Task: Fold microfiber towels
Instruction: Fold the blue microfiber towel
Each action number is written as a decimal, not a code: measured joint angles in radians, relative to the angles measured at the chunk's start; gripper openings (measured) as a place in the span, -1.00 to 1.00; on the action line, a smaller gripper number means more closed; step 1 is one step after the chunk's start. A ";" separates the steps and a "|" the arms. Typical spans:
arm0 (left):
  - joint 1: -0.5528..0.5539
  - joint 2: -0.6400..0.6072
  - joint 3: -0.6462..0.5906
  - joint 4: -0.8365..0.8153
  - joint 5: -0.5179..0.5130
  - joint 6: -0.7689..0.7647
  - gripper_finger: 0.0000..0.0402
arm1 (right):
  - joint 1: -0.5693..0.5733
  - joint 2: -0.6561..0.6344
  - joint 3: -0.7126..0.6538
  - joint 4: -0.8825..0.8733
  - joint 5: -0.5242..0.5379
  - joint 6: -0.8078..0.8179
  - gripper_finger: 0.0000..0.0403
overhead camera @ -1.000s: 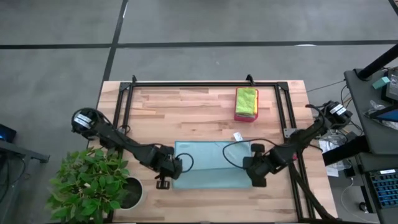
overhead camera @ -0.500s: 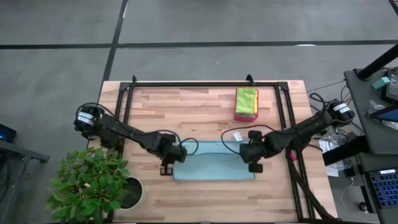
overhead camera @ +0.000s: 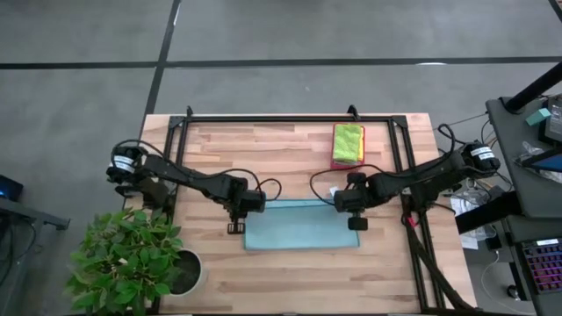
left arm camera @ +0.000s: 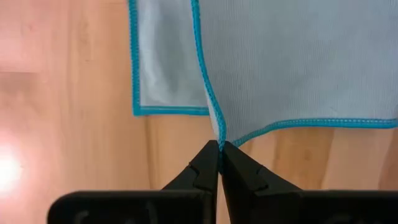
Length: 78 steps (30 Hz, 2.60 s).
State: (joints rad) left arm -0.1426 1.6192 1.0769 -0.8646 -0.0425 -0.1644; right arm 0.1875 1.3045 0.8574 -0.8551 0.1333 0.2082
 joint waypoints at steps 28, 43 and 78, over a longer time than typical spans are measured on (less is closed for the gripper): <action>0.058 0.000 -0.072 0.113 -0.094 0.070 -1.00 | -0.124 0.006 -0.007 0.031 0.000 -0.097 -0.96; 0.058 0.000 -0.072 0.124 -0.121 0.069 -1.00 | -0.126 0.006 -0.031 0.057 0.000 -0.097 -0.96; 0.056 -0.036 -0.082 0.123 -0.052 -0.021 -0.30 | -0.153 -0.011 -0.056 0.082 -0.001 0.042 -0.32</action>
State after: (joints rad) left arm -0.0867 1.5835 0.9950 -0.7418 -0.0947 -0.1854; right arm 0.0341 1.2938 0.8018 -0.7728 0.1327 0.2500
